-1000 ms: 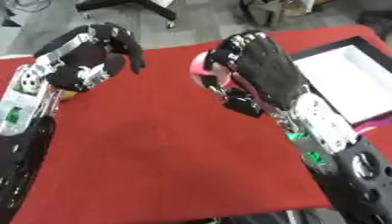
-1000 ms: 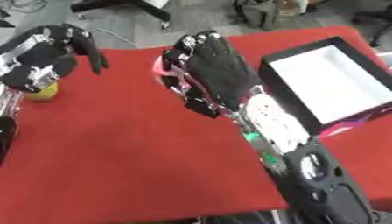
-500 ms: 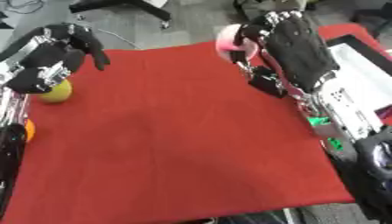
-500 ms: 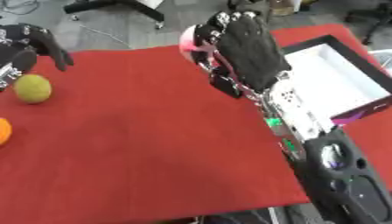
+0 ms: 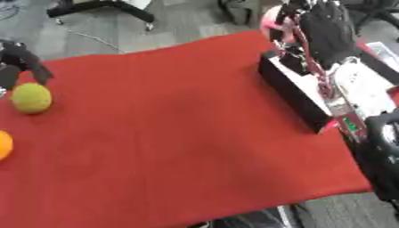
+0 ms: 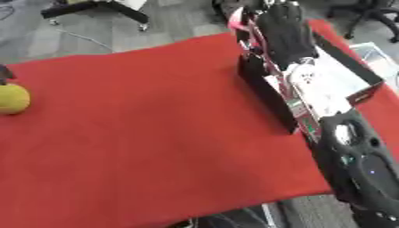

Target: Pick up the objects with one hand, pass them to the other hand, and then place them into the box on the other side of the table.

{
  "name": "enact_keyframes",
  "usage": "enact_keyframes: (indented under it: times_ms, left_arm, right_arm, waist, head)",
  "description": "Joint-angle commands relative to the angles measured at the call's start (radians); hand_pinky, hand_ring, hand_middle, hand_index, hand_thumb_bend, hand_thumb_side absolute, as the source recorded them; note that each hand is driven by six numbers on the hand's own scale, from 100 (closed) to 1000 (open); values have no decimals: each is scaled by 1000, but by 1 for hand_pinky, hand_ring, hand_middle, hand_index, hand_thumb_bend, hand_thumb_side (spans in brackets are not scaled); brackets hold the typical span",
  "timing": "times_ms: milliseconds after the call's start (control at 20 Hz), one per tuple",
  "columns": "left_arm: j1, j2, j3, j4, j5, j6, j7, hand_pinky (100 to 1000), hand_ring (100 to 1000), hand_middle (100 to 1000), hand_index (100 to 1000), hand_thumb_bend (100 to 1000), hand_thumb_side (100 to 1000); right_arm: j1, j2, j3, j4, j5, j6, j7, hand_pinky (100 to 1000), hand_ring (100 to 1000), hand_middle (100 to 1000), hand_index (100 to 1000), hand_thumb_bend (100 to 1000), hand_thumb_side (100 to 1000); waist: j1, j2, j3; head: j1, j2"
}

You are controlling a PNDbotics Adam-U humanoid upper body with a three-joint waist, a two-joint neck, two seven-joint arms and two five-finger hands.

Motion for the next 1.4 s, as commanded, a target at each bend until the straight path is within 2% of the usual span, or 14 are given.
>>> enact_keyframes:
  times_ms: [50,100,150,200,250,350,400,650,750,900,1000,1100,1250,1400]
  left_arm:
    - [15,36,48,-24,-21,1,25,639,492,489,686,141,484]
    - [25,36,58,-25,-27,4,33,639,492,490,686,140,485]
    - [33,37,67,-26,-34,6,39,639,492,490,686,140,484]
    - [40,41,76,-25,-44,6,47,639,493,491,687,140,483]
    - [45,43,84,-24,-55,5,55,640,493,491,688,141,482]
    - [50,53,96,-17,-82,-4,71,641,495,493,691,142,479]
    - [52,59,101,-11,-97,-10,78,642,497,495,693,142,479]
    - [53,102,117,65,-210,-68,115,646,502,501,700,151,468]
    - [49,133,116,117,-261,-104,131,649,506,506,705,160,462]
    - [33,189,108,208,-332,-167,157,657,521,522,720,190,452]
    - [19,228,100,267,-385,-207,175,668,539,539,736,229,452]
    - [0,273,85,336,-448,-247,186,677,556,557,746,277,457]
    - [-31,331,57,453,-581,-305,192,687,582,587,760,347,463]
    - [-60,375,34,584,-718,-343,206,695,604,610,777,460,461]
  right_arm:
    - [-6,-58,-46,101,-58,37,7,371,206,169,306,100,100]
    - [-2,-68,-54,134,-69,41,25,395,223,185,325,100,100]
    - [2,-76,-61,161,-75,43,47,466,283,239,387,100,100]
    - [6,-85,-66,191,-74,45,88,579,418,405,571,100,100]
    - [7,-91,-71,211,-64,43,135,642,501,510,714,100,271]
    - [7,-102,-88,227,-20,49,210,707,610,633,853,245,479]
    - [7,-105,-97,227,10,55,242,760,711,740,946,358,583]
    - [12,-102,-139,156,114,83,323,783,759,785,979,424,641]
    - [16,-98,-147,101,141,87,314,785,762,790,981,434,628]
    - [26,-79,-148,-6,173,75,267,798,767,807,981,407,532]
    - [40,-54,-138,-86,137,30,237,807,785,833,987,342,426]
    - [58,-23,-127,-165,89,-16,228,807,794,838,989,289,383]
    - [84,36,-97,-270,11,-62,233,789,779,817,987,186,360]
    - [93,104,-39,-341,-51,-120,263,783,769,804,979,115,362]
  waist:
    - [-3,-10,2]
    - [-4,-10,2]
    - [-4,-10,3]
    - [-4,-10,3]
    - [-4,-10,3]
    - [-4,-9,3]
    - [-3,-9,2]
    - [-1,-10,-3]
    - [0,-11,-6]
    - [2,-11,-10]
    - [3,-11,-10]
    - [4,-11,-9]
    - [3,-13,-12]
    - [3,-14,-18]
  head:
    - [-23,-3]
    - [-25,-3]
    - [-26,-3]
    - [-25,-3]
    - [-24,-3]
    - [-20,-3]
    - [-18,-3]
    - [2,-3]
    - [41,-3]
    - [132,-3]
    - [191,-3]
    - [236,-3]
    - [288,-3]
    - [336,-3]
